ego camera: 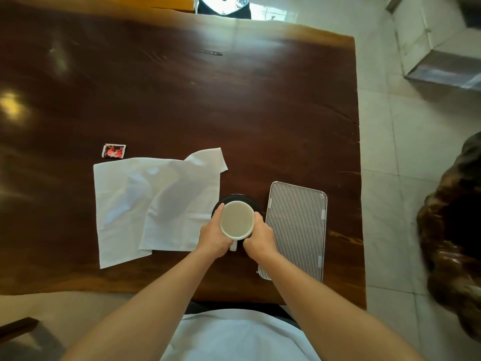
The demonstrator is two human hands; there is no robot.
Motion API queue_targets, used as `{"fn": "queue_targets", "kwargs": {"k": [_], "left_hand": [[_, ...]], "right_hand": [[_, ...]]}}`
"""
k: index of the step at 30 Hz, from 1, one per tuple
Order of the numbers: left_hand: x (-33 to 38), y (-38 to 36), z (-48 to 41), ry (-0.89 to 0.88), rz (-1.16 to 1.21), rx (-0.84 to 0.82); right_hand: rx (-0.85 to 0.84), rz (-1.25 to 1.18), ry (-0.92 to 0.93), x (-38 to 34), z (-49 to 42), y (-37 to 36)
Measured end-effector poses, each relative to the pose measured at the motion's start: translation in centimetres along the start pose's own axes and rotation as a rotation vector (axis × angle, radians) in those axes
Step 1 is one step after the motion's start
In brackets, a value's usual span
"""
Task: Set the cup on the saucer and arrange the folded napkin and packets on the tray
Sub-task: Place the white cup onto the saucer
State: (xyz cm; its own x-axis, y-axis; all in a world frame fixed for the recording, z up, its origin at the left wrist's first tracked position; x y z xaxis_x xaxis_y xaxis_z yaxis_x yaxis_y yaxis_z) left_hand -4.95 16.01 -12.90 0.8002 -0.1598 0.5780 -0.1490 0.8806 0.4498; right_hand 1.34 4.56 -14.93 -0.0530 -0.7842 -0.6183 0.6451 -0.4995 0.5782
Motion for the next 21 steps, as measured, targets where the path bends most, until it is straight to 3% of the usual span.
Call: {"fn": "queue_targets", "kwargs": {"k": [21], "left_hand": [[-0.4, 0.9, -0.8, 0.017, -0.021, -0.013]], "right_hand": [[-0.063, 0.031, -0.024, -1.3, 0.4, 2.2]]}}
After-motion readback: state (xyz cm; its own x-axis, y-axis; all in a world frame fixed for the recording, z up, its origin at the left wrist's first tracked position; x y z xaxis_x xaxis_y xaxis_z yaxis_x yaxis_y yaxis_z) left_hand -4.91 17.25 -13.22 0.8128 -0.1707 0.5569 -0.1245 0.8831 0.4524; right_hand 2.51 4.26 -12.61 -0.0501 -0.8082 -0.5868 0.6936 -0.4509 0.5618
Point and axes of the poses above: each hand's wrist, its own z-axis away from the middle knuckle, its own y-axis out of the back of the hand, x = y × z, the point moved 1 cm from there along -z, towards the middle knuckle, and after that the axes turned 5 degrees about y, right-handed, at the moved point
